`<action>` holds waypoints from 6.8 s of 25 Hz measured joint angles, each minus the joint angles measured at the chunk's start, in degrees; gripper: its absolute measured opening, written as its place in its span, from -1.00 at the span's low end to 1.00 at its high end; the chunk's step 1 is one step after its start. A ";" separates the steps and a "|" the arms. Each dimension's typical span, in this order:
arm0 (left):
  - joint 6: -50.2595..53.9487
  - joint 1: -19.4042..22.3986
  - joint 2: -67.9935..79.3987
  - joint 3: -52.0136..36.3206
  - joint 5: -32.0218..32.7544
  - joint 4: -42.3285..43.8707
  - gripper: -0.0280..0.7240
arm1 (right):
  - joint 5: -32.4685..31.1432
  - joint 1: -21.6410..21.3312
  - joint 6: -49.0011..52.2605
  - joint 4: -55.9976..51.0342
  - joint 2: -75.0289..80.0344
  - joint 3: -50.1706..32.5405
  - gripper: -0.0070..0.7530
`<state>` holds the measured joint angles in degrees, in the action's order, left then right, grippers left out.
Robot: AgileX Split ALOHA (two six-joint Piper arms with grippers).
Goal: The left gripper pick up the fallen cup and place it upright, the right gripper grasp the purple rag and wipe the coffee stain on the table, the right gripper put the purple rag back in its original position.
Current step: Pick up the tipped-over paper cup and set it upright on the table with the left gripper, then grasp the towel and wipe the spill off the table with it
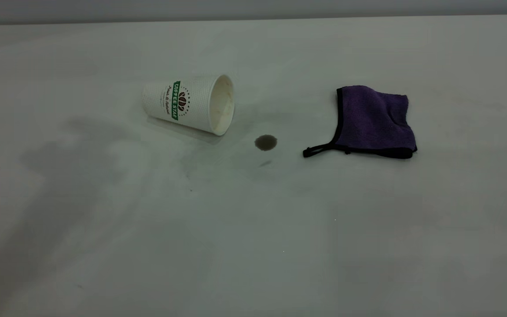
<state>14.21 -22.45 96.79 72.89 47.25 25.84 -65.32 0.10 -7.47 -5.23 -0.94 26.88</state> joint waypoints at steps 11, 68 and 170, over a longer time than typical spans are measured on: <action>7.84 -15.73 32.64 26.12 6.53 9.07 0.94 | 0.00 0.00 0.00 0.00 0.00 0.00 -0.36; -41.25 10.34 41.69 41.96 -0.19 -41.99 -0.88 | 0.00 0.00 0.00 0.00 0.00 0.00 -0.36; -15.92 21.12 -97.86 -44.63 17.13 -26.89 0.31 | 0.00 0.00 0.00 -0.05 0.00 0.00 -0.36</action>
<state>-1.71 -1.33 -1.07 28.26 64.38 -1.05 -65.32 0.10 -7.47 -5.29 -0.94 26.88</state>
